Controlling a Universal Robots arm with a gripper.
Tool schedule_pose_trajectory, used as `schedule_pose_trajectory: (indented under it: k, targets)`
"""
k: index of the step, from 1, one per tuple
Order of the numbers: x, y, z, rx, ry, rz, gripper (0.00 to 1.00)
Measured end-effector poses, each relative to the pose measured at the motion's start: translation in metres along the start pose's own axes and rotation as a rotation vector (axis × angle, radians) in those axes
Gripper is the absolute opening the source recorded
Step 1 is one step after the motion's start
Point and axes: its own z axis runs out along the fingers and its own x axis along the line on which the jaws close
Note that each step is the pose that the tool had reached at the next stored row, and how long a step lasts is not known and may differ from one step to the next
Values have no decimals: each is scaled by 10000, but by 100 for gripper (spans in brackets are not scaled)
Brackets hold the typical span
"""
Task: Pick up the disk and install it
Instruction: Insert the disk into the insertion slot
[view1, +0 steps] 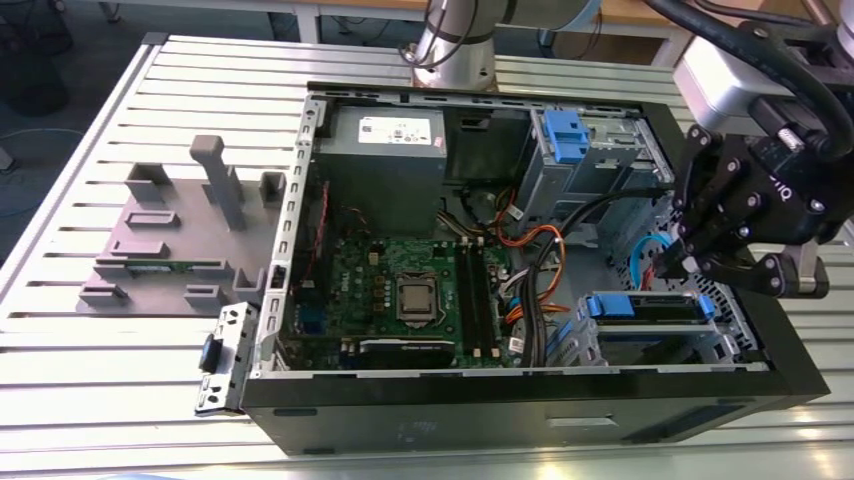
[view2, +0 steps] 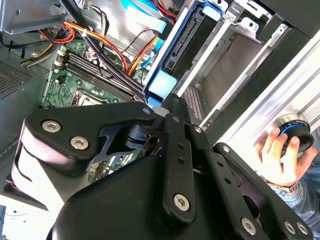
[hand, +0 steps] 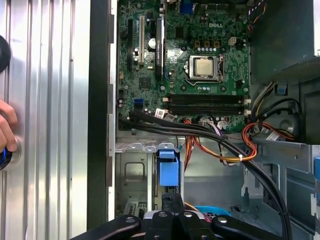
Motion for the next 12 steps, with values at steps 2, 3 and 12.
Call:
schedule_pose_trajectory:
  k: [2,3,12]
  targets:
    - [0,-7,3,0,0,0,11]
    - [0,-11,5,0,0,-1,11]
    - [0,-44,18,0,0,0,11]
